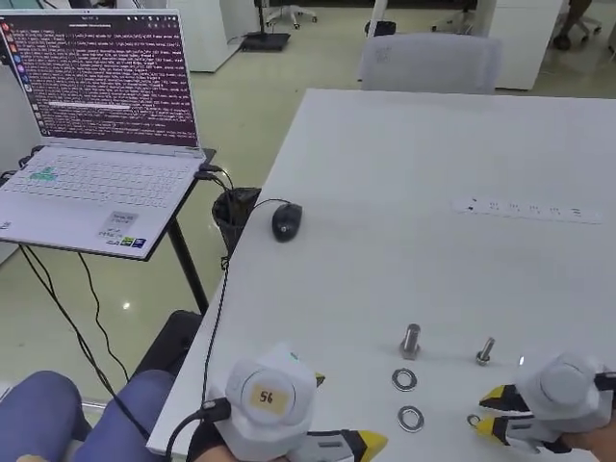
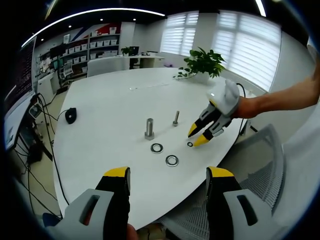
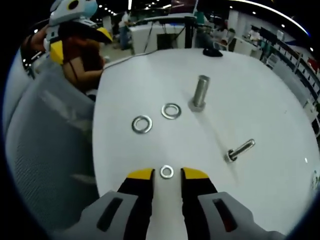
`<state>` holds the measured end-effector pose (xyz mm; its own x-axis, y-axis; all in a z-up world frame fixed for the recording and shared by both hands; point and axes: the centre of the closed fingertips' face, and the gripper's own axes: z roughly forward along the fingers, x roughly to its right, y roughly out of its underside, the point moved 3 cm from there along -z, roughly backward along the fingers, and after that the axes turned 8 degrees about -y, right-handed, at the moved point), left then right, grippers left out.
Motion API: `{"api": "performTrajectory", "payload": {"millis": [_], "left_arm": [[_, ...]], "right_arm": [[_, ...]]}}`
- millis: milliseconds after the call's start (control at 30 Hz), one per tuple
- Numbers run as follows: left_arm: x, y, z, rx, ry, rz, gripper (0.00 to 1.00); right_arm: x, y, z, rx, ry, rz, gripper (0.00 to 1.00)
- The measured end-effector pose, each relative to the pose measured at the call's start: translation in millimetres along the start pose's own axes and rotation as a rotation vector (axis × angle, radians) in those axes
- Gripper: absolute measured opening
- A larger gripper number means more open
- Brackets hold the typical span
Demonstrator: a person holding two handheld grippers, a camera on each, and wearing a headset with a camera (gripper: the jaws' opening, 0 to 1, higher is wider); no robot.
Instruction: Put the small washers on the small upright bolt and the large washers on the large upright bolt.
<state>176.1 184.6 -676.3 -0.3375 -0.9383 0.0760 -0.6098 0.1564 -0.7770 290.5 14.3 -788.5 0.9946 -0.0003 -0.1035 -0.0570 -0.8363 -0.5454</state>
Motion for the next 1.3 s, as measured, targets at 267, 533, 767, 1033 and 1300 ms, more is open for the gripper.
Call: {"api": "performTrajectory", "payload": {"millis": [267, 533, 767, 1033, 1300], "left_arm": [[1.2, -0.4, -0.2, 0.003, 0.0, -0.003, 0.61], [6.4, -2.9, 3.7, 0.003, 0.011, 0.004, 0.61], [6.9, -4.9, 2.9, 0.006, 0.012, 0.006, 0.61], [3.2, -3.2, 1.8, 0.001, 0.006, 0.01, 0.61], [4.1, -3.8, 1.9, 0.001, 0.007, 0.011, 0.61]], "right_arm": [[-1.1, 5.5, 4.7, -0.058, -0.033, -0.032, 0.21], [1.2, 3.4, 7.3, -0.092, -0.059, -0.068, 0.19], [1.4, 2.8, 7.5, -0.099, -0.061, -0.097, 0.16], [0.7, 4.6, 6.8, -0.115, -0.065, -0.116, 0.15], [0.4, 4.1, 6.9, -0.097, -0.063, -0.089, 0.14]]}}
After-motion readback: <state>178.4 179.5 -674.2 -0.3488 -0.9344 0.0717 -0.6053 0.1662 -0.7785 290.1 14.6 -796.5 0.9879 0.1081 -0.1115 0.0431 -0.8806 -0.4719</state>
